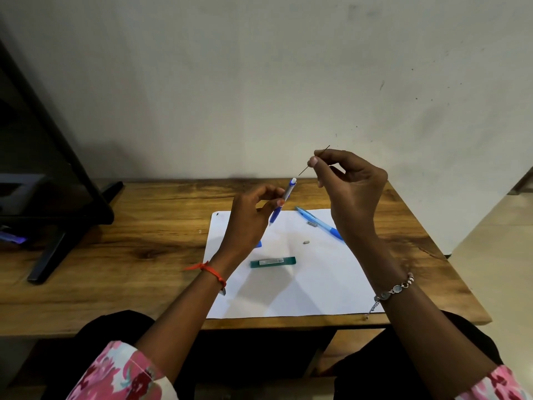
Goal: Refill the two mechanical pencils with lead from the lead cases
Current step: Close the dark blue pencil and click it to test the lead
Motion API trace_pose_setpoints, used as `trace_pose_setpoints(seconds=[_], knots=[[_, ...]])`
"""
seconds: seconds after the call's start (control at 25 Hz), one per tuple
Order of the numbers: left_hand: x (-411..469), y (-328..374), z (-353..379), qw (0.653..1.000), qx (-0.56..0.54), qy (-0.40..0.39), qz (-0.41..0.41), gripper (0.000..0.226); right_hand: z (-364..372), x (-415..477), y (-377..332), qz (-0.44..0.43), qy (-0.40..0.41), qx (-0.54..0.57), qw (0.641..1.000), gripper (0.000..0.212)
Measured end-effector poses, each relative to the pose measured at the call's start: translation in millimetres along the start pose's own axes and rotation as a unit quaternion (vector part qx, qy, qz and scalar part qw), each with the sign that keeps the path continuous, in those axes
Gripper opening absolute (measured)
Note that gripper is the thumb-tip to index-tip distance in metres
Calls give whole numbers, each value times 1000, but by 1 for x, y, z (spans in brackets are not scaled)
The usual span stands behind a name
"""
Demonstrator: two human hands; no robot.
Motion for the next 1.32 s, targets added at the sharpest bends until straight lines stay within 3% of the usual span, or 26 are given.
trace_pose_setpoints(seconds=[0.6, 0.88, 1.04, 1.2, 1.32], knots=[[0, -1, 3, 1000, -14, -18, -12, 13, 9, -4, 2, -11, -69, -47, 996, 14], [0, -5, 4, 998, -36, -23, -41, 14, 15, -2, 17, 33, -147, -94, 984, 13], [1, -6, 5, 997, -48, -35, -52, 13, 13, -2, 25, 117, -196, -61, 972, 15], [1, -11, 4, 993, -86, -40, -69, 21, 3, -2, 44, 199, -238, -129, 942, 17], [1, -10, 3, 992, -102, -40, -67, 24, 5, -13, 63, 187, -389, -287, 855, 17]])
Point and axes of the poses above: each hand's wrist, its own x-axis towards the middle knuckle, its own z-axis out of the palm, y = z × x, the point moved 6 cm from there along x, towards the middle knuckle, and after that the axes turned 6 degrees about -z, right-handed, at the moved point
